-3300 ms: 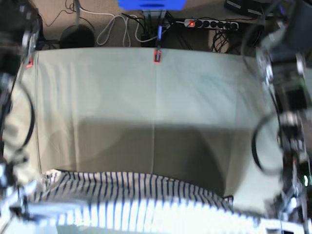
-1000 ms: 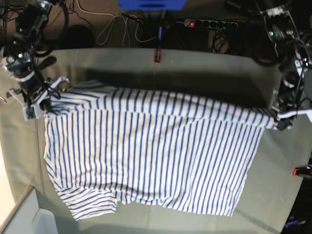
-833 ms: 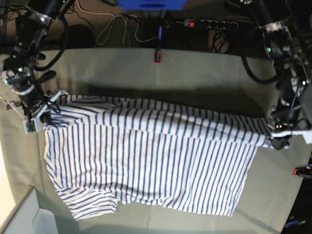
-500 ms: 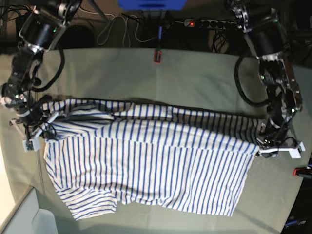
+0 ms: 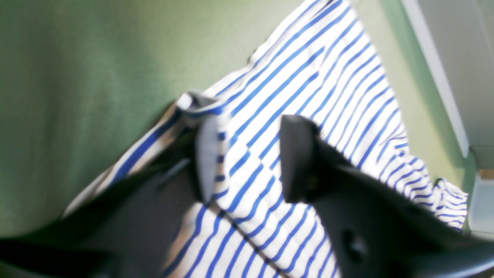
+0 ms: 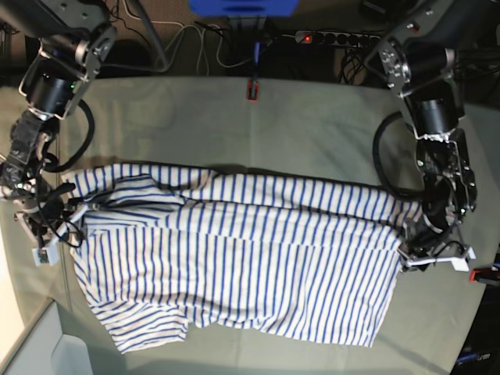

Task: Layout the t-shirt on the table in an organized manner, then fold the t-shirt properly
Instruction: 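Regrasp the shirt edge with both grippers, pulling it taut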

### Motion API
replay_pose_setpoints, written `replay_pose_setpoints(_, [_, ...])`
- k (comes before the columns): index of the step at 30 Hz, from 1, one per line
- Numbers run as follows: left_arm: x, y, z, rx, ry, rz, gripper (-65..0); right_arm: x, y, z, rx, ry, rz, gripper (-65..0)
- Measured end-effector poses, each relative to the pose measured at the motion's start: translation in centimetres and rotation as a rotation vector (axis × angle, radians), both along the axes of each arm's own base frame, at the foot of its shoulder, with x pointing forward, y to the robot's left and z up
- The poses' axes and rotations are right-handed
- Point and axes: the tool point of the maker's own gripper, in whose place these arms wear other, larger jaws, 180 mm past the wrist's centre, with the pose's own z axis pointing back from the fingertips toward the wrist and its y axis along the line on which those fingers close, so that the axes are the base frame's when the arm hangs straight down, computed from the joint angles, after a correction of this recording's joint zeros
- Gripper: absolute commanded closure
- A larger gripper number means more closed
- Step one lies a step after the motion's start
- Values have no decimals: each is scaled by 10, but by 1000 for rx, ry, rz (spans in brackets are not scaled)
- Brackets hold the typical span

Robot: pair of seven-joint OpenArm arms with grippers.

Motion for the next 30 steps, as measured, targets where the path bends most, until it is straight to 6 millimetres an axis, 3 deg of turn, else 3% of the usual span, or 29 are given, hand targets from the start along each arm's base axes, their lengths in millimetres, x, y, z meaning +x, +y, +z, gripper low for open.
replay_pose_setpoints(4, [-2, 5, 18, 32, -45, 1, -408, -5, -16, 14, -29, -35, -40, -329])
replay_pose_setpoints(7, [-18, 13, 41, 103, -118, 2, -414, -20, -37, 29, -86, -68, -74, -331])
replay_pose_setpoints(9, [-39, 18, 28, 130, -81, 5, -415, -36, -39, 22, -107, -42, -71, -331])
replay_pose_setpoints(12, [-68, 15, -6, 115, 19, -4, -415, -61, -29, -4, -93, 36, -66, -331])
replay_pose_setpoints(16, [-81, 13, -33, 87, 82, -1, -415, -74, -22, -17, -73, 65, -61, -330])
replay_pose_setpoints(25, [-65, 4, -50, 30, 116, -3, -413, -81, -19, -23, -67, 80, -58, -331])
replay_pose_setpoints(27, [-69, 4, -63, 17, 149, 5, -412, -80, -19, -22, -67, 74, -59, -331])
replay_pose_setpoints(30, [-62, 10, -63, 6, 156, 9, -410, -81, -20, -23, -68, 78, -60, -331])
